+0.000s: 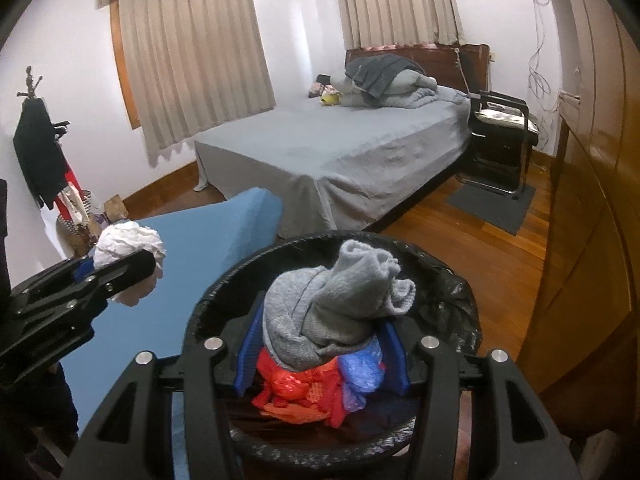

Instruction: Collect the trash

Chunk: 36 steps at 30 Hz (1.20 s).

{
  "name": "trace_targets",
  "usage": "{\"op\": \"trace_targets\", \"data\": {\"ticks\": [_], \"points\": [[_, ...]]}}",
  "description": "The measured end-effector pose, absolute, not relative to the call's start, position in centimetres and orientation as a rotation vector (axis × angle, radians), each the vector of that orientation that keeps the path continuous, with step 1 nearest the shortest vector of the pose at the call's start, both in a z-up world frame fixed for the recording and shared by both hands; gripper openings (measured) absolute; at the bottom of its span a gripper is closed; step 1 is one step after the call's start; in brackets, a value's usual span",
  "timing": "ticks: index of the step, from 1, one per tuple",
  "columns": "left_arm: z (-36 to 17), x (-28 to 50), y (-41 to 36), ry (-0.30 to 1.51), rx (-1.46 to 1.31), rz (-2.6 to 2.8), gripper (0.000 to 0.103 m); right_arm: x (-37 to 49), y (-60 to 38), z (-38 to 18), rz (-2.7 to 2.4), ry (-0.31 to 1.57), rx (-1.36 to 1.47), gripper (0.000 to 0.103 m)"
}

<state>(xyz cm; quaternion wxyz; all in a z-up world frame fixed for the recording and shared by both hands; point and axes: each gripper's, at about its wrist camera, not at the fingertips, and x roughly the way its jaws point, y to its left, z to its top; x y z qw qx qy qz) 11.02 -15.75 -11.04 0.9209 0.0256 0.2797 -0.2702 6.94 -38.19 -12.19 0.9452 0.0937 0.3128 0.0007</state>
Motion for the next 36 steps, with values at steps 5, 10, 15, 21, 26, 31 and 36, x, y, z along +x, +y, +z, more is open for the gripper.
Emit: {"op": "trace_targets", "data": {"ticks": [5, 10, 15, 21, 26, 31, 36], "points": [[-12.3, 12.6, -17.3, 0.596, 0.057, -0.57, 0.037, 7.7, -39.3, -13.4, -0.019, 0.66, 0.195, 0.052], [-13.8, 14.3, -18.7, 0.645, 0.047, -0.592, 0.038, 8.5, -40.2, -14.6, -0.033, 0.683, 0.198, 0.053], [-14.4, 15.1, -19.2, 0.656, 0.047, -0.594, 0.056, 9.0, -40.8, -15.6, -0.039, 0.701, 0.204, 0.06], [-14.1, 15.4, -18.2, 0.647, 0.032, -0.564, 0.073, 9.5, -40.8, -16.0, -0.032, 0.705, 0.202, 0.072], [-13.2, 15.5, -16.3, 0.633, 0.029, -0.519, 0.082, 9.1, -40.5, -15.5, -0.034, 0.692, 0.204, 0.082], [-12.1, 15.0, -13.7, 0.616, 0.038, -0.457, 0.091, 8.2, -39.6, -14.3, -0.033, 0.674, 0.21, 0.091], [-10.9, 13.7, -10.9, 0.602, 0.042, -0.401, 0.094, 7.3, -38.2, -12.3, -0.001, 0.649, 0.228, 0.097]]}}
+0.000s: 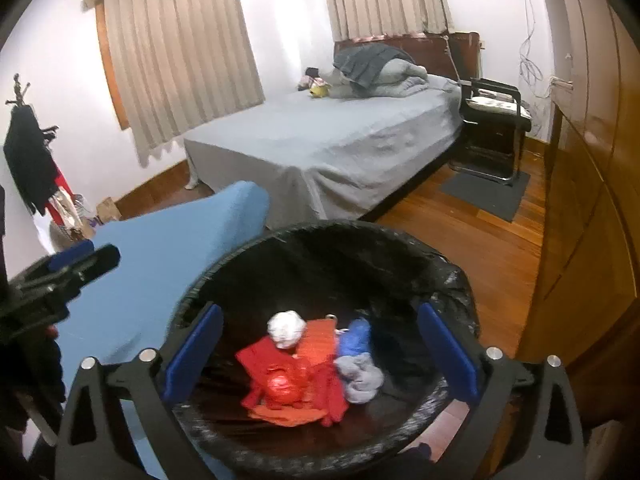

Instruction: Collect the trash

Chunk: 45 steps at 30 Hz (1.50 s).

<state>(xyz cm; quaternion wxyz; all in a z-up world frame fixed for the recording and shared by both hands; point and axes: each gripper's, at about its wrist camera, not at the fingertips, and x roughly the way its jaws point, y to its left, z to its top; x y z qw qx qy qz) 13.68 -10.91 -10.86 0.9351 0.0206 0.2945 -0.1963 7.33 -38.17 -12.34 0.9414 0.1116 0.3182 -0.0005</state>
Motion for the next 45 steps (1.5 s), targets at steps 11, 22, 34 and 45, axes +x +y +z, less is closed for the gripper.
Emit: {"op": "trace_targets", "data": {"ticks": [11, 22, 34, 45], "points": [[-7.9, 9.5, -7.1, 0.572, 0.031, -0.335, 0.097, 4.9, -33.8, -8.2, 0.08, 0.602, 0.212, 0.097], [-5.1, 6.1, -5.2, 0.525, 0.014, -0.306, 0.098, 2.8, -31.3, -5.3, 0.116, 0.56, 0.174, 0.097], [-3.3, 3.6, -4.5, 0.473, 0.015, -0.288, 0.098, 1.4, -30.0, -3.8, 0.136, 0.521, 0.15, 0.097], [-2.8, 2.5, -4.4, 0.448, 0.018, -0.289, 0.098, 1.0, -29.5, -3.5, 0.14, 0.512, 0.142, 0.097]]}}
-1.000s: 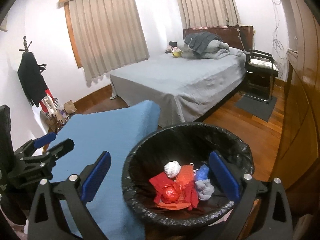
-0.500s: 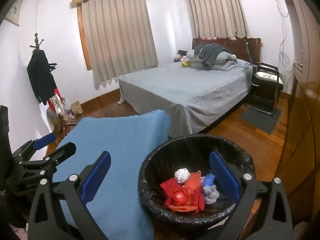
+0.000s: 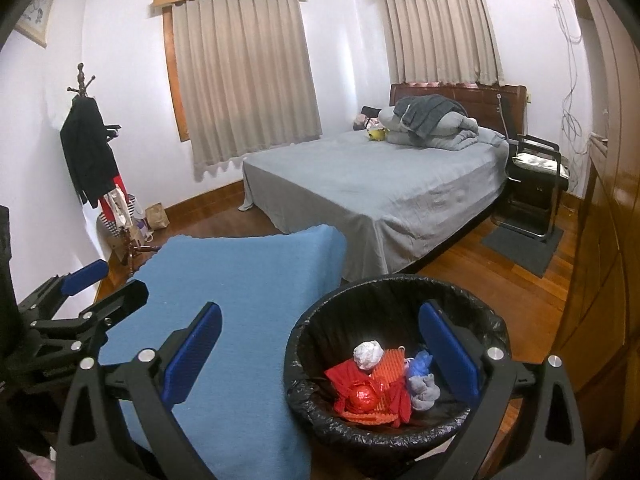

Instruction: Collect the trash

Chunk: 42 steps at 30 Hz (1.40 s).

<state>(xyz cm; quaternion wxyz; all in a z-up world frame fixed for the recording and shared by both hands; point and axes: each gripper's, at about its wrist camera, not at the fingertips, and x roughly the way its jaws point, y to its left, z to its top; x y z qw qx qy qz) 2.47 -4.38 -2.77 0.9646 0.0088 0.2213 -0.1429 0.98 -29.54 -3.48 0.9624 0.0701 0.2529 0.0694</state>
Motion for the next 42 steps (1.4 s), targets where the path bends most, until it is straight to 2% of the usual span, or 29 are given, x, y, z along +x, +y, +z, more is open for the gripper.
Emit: {"op": "trace_targets", "data": {"ticks": [42], "points": [[-2.55, 2.34, -4.11, 0.438, 0.017, -0.286, 0.098, 0.78, -28.99, -3.33, 0.144, 0.513, 0.139, 0.097]]}}
